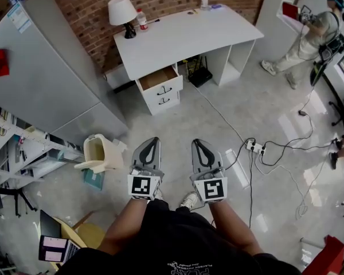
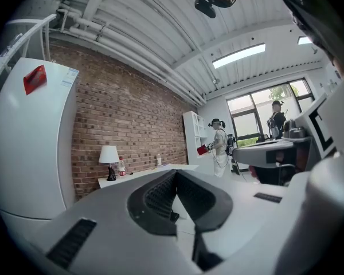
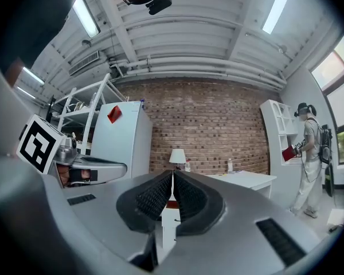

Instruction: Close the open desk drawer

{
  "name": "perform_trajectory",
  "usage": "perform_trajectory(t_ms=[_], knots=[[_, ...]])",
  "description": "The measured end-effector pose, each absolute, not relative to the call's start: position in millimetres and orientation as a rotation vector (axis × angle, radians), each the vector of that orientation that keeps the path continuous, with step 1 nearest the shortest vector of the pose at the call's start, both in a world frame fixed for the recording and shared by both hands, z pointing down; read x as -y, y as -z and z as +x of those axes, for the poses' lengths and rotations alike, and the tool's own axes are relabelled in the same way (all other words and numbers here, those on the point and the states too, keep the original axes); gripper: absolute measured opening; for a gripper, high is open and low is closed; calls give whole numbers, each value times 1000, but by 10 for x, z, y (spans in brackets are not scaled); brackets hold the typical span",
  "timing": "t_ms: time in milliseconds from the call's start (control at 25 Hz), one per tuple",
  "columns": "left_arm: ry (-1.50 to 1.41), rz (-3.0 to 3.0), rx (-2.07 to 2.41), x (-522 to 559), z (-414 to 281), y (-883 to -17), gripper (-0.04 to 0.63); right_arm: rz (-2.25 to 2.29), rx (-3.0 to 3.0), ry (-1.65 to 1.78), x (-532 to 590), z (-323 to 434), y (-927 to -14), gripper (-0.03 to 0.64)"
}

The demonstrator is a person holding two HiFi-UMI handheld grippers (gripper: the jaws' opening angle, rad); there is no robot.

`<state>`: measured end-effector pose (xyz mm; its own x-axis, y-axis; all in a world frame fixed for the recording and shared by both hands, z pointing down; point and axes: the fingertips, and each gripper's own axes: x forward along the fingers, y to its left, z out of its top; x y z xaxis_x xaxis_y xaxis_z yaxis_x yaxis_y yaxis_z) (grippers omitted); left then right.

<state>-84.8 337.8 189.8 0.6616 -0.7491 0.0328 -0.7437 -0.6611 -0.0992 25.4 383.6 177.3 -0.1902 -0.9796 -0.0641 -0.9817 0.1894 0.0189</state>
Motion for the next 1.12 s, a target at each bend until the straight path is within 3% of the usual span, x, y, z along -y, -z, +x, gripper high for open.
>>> perform_trajectory(t_ms=[320, 1120], knots=[[149, -2781, -1292, -3061, -915, -2006, 8, -1917, -2487, -185, -3453, 161, -1754, 29], [100, -2828, -1225, -1396, -1191, -2004, 8, -2011, -2506, -14, -1780, -117, -1942, 29]])
